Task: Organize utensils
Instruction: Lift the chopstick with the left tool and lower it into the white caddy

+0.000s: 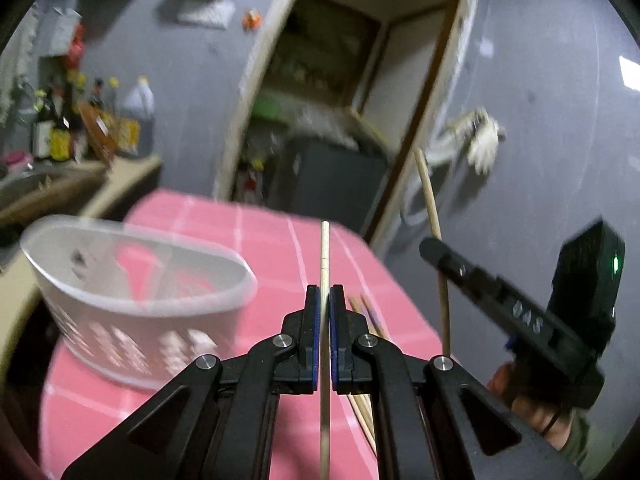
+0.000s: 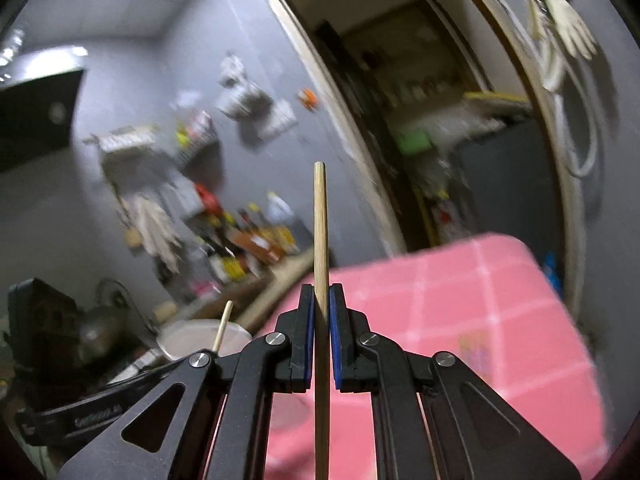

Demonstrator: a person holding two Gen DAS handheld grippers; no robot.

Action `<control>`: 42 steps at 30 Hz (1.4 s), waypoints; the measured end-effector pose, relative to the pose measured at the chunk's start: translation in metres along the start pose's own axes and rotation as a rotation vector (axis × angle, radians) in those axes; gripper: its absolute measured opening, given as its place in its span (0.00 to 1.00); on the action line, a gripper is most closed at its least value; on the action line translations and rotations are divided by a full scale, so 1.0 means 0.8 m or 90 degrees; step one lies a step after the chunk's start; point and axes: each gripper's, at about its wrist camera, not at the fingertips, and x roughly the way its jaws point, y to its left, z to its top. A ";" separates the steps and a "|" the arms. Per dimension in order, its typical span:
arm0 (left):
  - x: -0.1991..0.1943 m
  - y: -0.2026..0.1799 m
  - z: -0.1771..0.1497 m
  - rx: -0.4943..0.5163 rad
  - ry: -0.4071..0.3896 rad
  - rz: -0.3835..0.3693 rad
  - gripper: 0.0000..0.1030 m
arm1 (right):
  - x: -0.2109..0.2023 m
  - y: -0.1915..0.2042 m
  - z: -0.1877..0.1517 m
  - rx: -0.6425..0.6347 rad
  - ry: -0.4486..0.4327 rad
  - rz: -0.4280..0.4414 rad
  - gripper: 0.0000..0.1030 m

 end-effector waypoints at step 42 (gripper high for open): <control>-0.018 0.171 0.034 -0.036 -0.206 0.218 0.03 | 0.129 0.091 -0.035 -0.134 -0.062 0.033 0.05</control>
